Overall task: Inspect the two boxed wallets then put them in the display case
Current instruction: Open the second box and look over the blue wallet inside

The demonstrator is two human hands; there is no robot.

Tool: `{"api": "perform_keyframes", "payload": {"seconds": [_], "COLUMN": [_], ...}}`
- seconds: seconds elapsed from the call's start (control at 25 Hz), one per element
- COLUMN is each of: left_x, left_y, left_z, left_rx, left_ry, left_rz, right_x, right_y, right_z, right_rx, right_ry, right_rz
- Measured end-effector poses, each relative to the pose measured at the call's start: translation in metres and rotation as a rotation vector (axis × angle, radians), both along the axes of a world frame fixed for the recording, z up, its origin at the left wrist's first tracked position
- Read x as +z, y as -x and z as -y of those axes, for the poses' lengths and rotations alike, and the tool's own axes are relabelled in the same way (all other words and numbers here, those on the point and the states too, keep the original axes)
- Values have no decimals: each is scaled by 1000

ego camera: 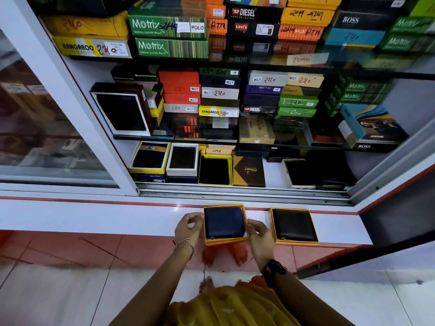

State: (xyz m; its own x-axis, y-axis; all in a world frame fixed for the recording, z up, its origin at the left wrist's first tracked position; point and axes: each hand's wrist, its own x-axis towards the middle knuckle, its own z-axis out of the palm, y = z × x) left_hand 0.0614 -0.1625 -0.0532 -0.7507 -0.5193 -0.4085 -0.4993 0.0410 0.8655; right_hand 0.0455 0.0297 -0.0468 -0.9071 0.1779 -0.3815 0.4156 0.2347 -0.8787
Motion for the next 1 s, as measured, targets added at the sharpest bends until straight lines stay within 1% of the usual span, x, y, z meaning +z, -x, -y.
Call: {"api": "perform_keyframes", "payload": {"seconds": [0.12, 0.2, 0.28, 0.36, 0.44, 0.52, 0.64, 0.72, 0.84, 0.92, 1.0], "left_x": [3, -1, -1, -1, 0, 1, 0, -1, 1, 1, 4], "left_y": [1, 2, 3, 5, 8, 10, 11, 11, 11, 11, 11], "left_z": [-2, -1, 0, 2, 3, 3, 6, 8, 8, 8, 9], "left_rx": [-112, -128, -112, -93, -99, -123, -182, -209, -226, -246, -270], "left_ry": [135, 197, 200, 202, 278, 309, 307, 315, 306, 274, 233], "left_rz": [-3, -1, -16, -26, -48, -67, -66, -76, -59, -26, -4], "right_x": [-4, -7, -10, -8, -5, -4, -2, -3, -6, -6, -6], "right_y": [5, 8, 11, 17, 23, 29, 32, 33, 31, 28, 25], "right_z": [-6, -13, -20, -24, -27, -29, -30, -32, -34, -36, -34], "right_rx": [160, 287, 416, 507, 605, 693, 781, 828, 831, 811, 769], "right_ry": [-138, -270, -396, -548, -773, -958, -1136, -1207, -1246, -1259, -1232], "right_rz": [-5, -20, -84, -201, -362, -530, -673, -764, -905, -932, -873]}}
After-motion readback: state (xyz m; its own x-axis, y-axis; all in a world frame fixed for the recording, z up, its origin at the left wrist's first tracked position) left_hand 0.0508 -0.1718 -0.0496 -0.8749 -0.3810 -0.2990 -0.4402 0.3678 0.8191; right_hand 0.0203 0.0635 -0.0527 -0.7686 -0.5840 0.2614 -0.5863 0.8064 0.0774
